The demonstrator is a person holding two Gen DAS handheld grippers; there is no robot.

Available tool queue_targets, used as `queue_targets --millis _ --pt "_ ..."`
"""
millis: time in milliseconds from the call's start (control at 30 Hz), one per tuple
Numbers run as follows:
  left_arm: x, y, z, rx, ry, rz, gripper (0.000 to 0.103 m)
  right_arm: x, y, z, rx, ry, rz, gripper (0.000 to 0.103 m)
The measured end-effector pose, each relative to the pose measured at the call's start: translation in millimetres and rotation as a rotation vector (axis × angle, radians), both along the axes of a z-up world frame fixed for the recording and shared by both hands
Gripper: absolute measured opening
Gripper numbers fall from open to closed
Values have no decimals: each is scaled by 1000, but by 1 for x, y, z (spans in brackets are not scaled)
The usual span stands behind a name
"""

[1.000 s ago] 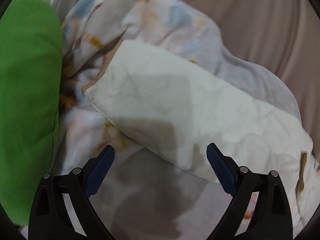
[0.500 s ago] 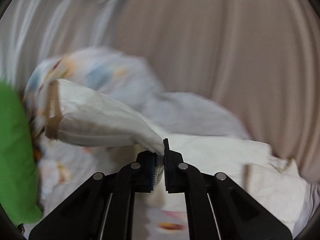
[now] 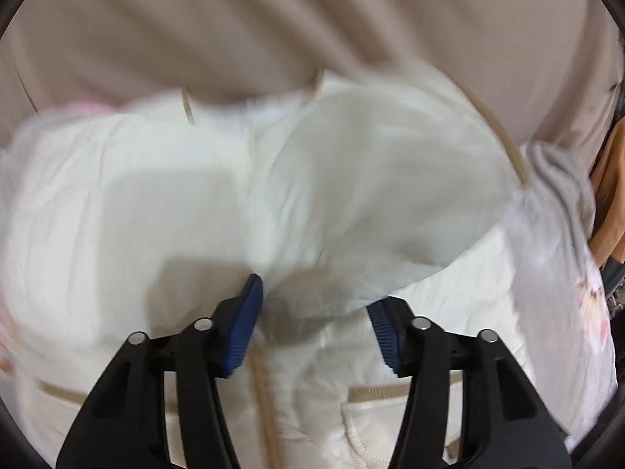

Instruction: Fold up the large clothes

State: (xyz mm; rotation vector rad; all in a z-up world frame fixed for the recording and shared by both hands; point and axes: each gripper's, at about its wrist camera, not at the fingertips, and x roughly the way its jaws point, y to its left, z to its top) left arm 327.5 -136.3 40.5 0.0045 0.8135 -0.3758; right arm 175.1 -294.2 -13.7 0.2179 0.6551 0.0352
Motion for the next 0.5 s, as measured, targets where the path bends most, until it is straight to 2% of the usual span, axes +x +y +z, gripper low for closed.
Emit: queue_targets --millis 100,167,233,367,500 --pt "-19 14 -3 7 -41 -24 57 -1 -2 0 23 -7 5 67" --pt "-27 38 5 -19 -61 -22 72 -1 -6 1 43 -7 7 67" --pt "-38 71 17 -54 -84 11 78 0 -12 6 77 -11 -1 68" --pt "-25 140 27 -67 -90 138 80 8 -30 31 116 -57 -35 68" --pt "-3 200 19 -59 -33 273 80 45 -49 52 166 -59 -59 71"
